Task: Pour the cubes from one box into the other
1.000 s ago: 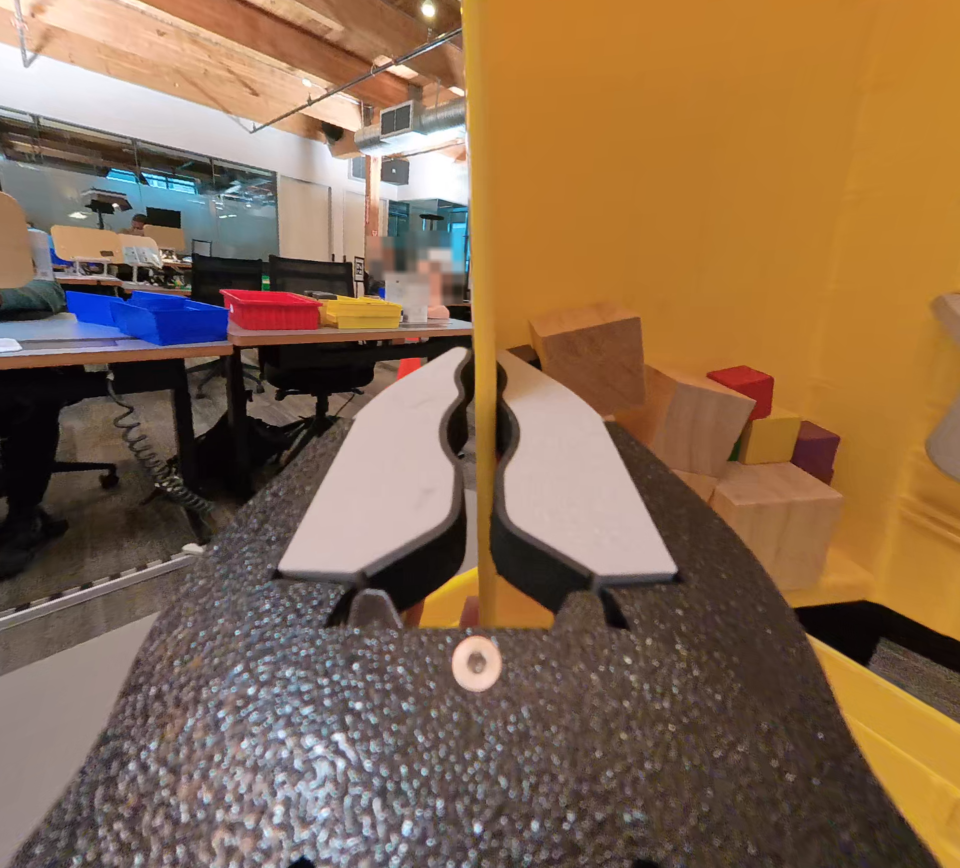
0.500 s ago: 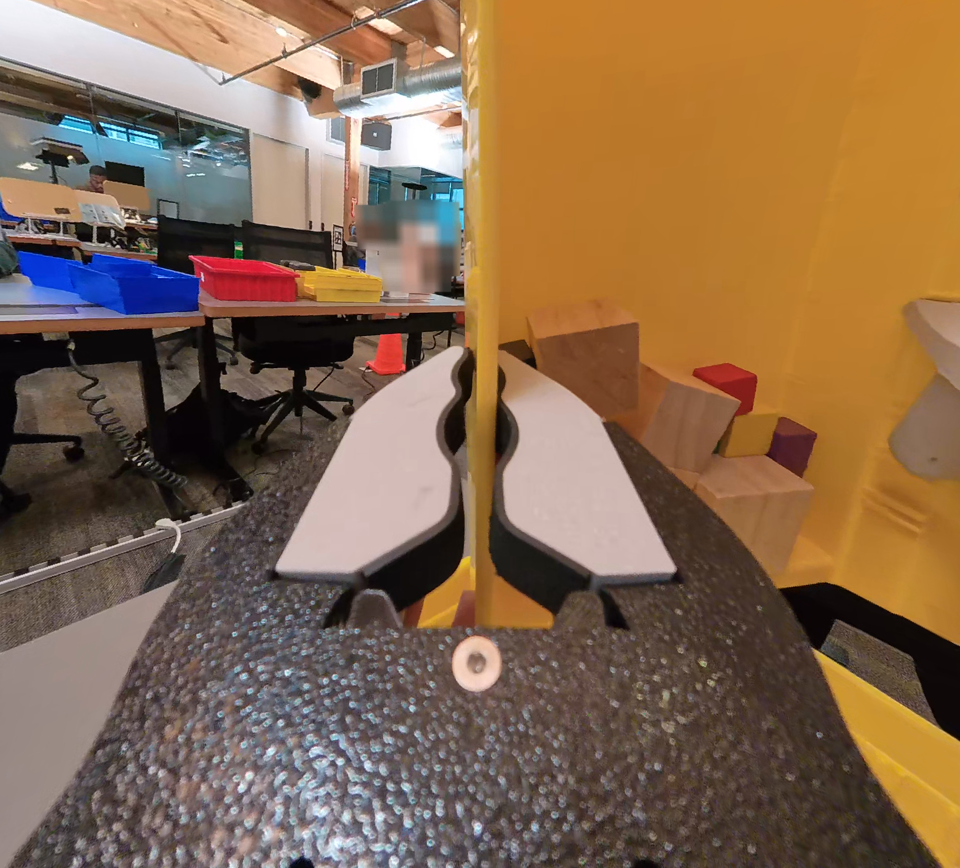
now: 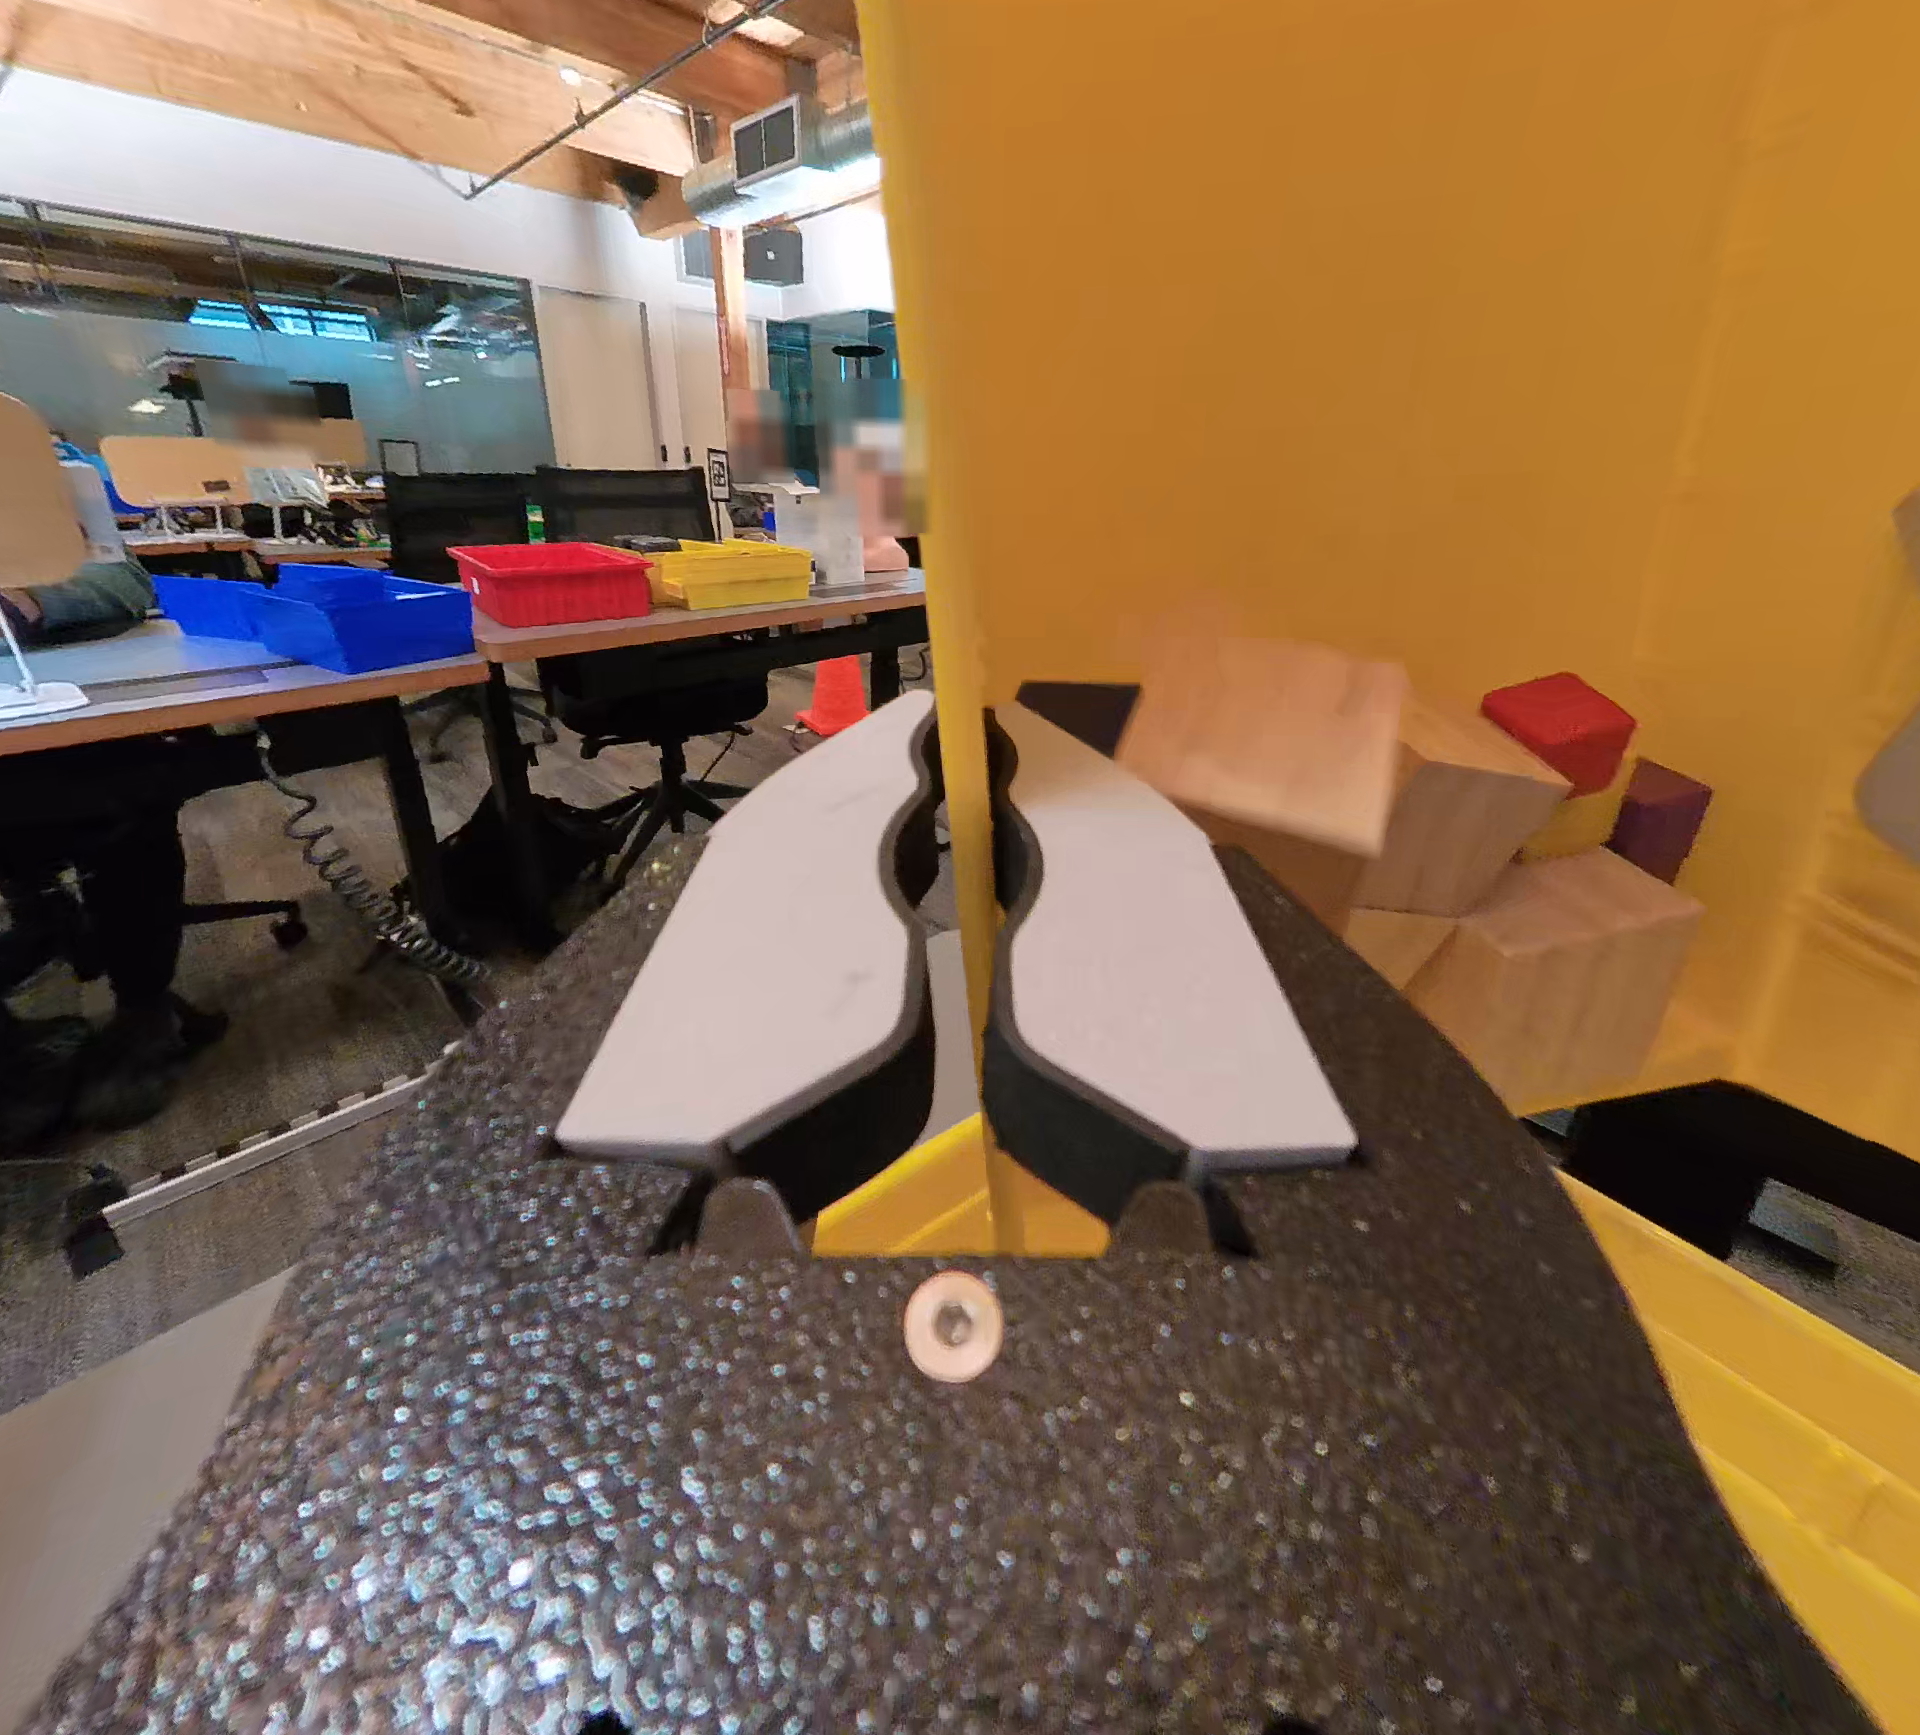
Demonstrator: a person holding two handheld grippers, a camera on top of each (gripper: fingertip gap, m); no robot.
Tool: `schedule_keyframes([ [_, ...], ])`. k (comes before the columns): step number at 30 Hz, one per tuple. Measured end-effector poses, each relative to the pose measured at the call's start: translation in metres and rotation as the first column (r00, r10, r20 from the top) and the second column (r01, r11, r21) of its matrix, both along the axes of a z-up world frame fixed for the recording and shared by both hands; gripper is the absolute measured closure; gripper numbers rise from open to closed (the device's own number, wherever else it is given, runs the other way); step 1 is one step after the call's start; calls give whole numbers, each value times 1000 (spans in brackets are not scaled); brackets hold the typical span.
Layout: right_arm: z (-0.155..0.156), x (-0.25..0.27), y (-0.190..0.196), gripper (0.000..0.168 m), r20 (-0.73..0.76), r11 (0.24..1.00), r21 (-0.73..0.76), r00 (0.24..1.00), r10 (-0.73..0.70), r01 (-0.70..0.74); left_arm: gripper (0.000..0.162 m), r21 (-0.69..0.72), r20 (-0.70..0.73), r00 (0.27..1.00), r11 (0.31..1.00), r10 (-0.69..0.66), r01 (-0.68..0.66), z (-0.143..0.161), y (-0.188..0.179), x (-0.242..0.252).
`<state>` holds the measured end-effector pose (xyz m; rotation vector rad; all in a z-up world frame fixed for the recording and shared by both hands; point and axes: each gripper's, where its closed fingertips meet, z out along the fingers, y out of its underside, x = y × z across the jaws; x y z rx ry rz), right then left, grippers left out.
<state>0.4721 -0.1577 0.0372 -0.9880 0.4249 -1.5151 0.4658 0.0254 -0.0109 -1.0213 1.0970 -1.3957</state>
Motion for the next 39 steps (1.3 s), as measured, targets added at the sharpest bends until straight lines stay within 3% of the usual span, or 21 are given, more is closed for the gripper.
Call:
schedule_keyframes([
  [11,5,2,-4,163,-8,999,35,1000,28,-28,157,35,11,1000,999,1,-2,8,-4,0],
  [21,9,-2,1,162,26,998,36,999,47,-48,158,-80,78,997,997,-9,16,11,0,-3],
  [39,15,-6,-4,162,94,996,50,993,67,-72,158,-86,146,988,994,-49,62,21,-4,-3],
])
